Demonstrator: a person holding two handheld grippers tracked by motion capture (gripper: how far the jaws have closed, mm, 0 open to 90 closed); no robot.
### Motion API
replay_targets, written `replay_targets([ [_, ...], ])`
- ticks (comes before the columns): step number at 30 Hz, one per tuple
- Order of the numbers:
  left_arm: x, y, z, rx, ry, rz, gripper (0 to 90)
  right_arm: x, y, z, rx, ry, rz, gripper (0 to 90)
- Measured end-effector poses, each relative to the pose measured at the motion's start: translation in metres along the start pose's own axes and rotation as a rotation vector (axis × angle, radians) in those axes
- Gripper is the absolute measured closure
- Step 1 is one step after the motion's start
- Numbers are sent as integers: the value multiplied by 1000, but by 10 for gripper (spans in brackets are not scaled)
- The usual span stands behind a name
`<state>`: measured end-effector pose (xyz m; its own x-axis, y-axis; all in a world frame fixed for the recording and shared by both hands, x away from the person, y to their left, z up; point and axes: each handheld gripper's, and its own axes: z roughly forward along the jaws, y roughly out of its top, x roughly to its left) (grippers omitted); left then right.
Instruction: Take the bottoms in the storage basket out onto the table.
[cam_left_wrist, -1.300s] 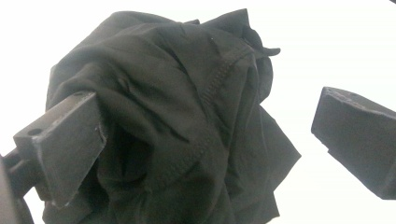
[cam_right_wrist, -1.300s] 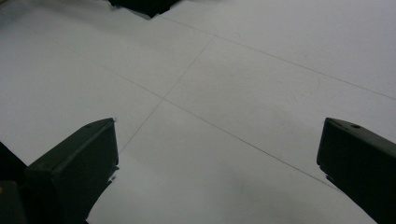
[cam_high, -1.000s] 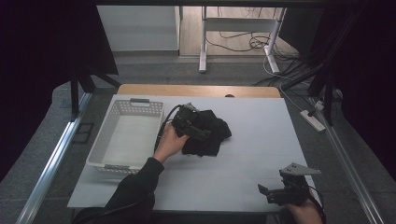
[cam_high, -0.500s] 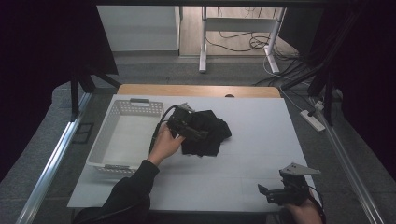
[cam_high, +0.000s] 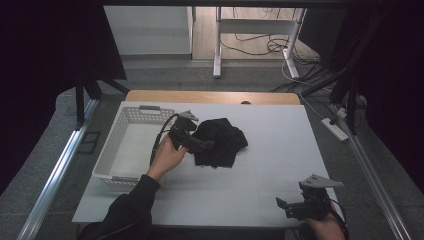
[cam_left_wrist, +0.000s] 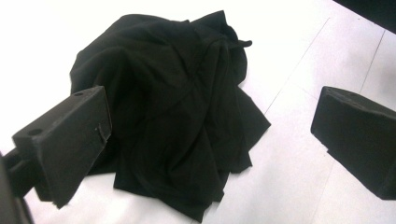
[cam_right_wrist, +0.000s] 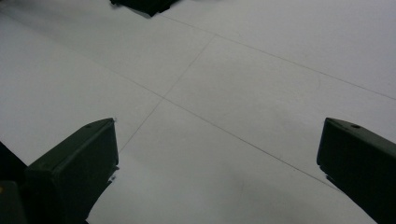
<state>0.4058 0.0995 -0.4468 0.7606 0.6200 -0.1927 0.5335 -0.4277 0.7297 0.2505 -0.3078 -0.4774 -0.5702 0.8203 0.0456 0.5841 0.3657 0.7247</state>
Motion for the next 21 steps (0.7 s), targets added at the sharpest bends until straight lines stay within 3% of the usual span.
replay_targets([
  [4,1,-3,-7,-6,7,3,0,0,0,0,1,0,-1,0],
  [10,7,-12,-16,-20,2,-39,0,0,0,0,1,0,0,0],
  [21,9,-23,-24,-13,5,-35,0,0,0,0,-2,1,3,0],
])
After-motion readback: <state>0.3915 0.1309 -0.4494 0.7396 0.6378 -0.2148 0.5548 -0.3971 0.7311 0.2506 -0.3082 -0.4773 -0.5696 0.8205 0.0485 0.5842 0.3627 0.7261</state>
